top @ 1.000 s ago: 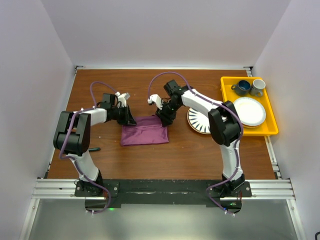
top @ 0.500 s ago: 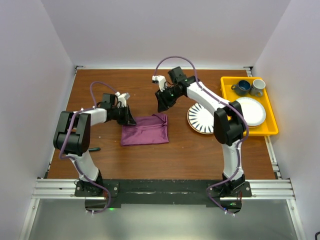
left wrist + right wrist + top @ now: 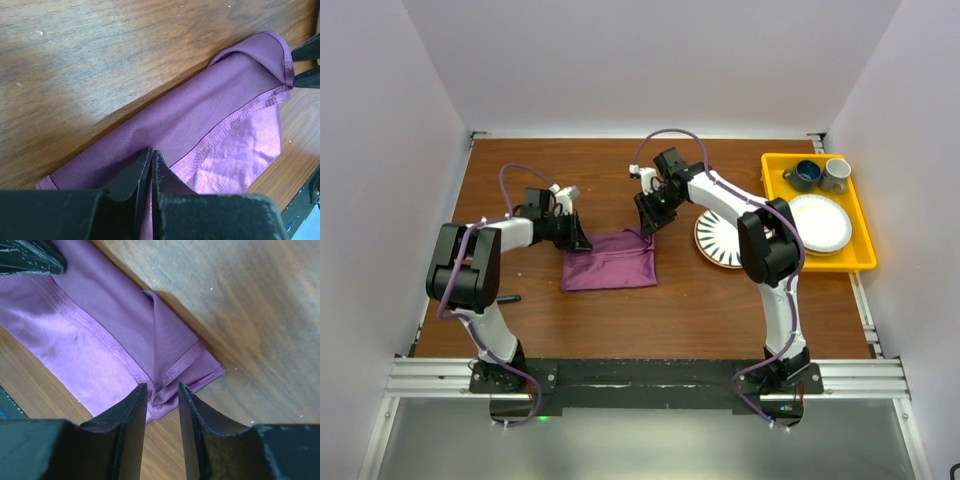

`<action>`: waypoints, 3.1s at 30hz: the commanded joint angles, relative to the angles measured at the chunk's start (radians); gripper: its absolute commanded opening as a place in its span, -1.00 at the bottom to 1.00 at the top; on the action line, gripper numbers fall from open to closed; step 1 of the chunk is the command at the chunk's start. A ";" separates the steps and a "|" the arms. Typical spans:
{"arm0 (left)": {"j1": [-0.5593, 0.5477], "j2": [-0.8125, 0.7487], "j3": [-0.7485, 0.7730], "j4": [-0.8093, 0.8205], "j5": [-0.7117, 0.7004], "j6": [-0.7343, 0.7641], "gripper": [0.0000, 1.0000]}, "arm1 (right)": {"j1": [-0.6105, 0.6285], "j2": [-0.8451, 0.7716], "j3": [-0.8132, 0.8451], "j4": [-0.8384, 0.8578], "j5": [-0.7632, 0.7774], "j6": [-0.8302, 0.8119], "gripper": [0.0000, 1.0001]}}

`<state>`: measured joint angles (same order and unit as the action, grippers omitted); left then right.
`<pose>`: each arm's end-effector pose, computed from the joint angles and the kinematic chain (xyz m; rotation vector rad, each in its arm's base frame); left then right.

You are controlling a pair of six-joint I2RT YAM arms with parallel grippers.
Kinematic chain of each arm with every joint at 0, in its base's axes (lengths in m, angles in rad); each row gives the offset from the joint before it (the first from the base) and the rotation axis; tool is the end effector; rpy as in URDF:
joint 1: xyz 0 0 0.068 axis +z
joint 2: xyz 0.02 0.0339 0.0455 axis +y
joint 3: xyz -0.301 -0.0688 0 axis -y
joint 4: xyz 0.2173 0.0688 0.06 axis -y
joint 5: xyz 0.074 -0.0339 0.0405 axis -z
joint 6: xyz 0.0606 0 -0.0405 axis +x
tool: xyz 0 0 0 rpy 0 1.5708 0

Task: Fold the napkin into a case and place the utensils inside
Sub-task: Smooth out the 2/3-rectangle-folded napkin at the center of the board.

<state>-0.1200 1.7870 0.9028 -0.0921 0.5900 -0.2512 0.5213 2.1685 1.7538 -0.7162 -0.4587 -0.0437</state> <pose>0.3319 -0.0740 0.1744 0.0690 2.5347 -0.8967 0.3917 0.2559 0.2136 -0.8960 2.5767 0.7620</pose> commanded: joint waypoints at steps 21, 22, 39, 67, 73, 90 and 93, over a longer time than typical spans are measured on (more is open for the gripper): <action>0.005 -0.005 -0.044 -0.057 -0.098 0.023 -0.84 | -0.009 -0.006 -0.082 -0.048 -0.061 0.127 -1.00; 0.005 -0.003 -0.042 -0.057 -0.099 0.021 -0.84 | -0.009 -0.003 -0.092 -0.034 -0.054 0.125 -1.00; 0.011 -0.261 -0.076 0.077 0.209 0.119 -0.10 | -0.009 0.117 -0.039 0.015 0.115 0.059 -1.00; -0.046 0.179 -0.101 0.341 0.097 -0.269 -0.74 | -0.024 0.084 0.154 -0.158 -0.032 -0.019 -0.69; -0.035 0.190 -0.088 0.296 0.096 -0.224 -0.82 | -0.073 0.042 0.280 -0.236 -0.110 -0.033 -0.43; -0.036 0.189 -0.104 0.287 0.077 -0.186 -0.83 | -0.021 0.114 0.063 0.207 -0.344 0.392 -0.17; -0.035 0.187 -0.108 0.292 0.077 -0.186 -0.83 | -0.021 0.114 -0.034 0.265 -0.330 0.365 -0.20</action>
<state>-0.1646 1.9285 0.8356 0.3138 0.7967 -0.5121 0.5148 2.2581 1.8286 -0.5381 -0.7757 0.3046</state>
